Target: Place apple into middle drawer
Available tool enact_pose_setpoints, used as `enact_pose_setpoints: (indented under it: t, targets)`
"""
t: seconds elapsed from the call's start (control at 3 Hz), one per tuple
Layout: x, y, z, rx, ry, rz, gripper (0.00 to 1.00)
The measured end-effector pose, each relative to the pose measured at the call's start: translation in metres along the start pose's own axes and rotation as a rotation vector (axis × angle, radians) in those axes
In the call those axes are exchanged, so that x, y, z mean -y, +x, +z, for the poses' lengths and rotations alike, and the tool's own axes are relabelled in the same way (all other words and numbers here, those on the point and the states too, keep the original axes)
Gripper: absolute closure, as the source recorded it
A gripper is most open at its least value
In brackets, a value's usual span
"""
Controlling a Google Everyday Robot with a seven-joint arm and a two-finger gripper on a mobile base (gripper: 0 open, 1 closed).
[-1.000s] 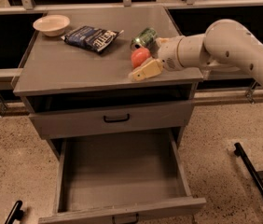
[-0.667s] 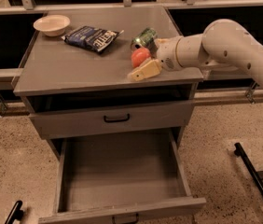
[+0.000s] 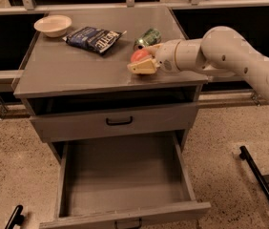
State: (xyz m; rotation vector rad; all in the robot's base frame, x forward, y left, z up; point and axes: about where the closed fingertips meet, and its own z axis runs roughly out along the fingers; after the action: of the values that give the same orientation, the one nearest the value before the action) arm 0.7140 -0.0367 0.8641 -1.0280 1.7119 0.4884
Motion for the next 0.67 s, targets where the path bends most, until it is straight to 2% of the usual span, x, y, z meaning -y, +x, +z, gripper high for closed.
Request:
enact_pose_setpoints:
  t: [0.33, 0.67]
  targets:
    - [-0.0088, 0.0057, 0.0038, 0.02, -0.041, 0.016, 0.73]
    - [-0.0096, 0.0028, 0.0024, 0.024, -0.049, 0.019, 0.96]
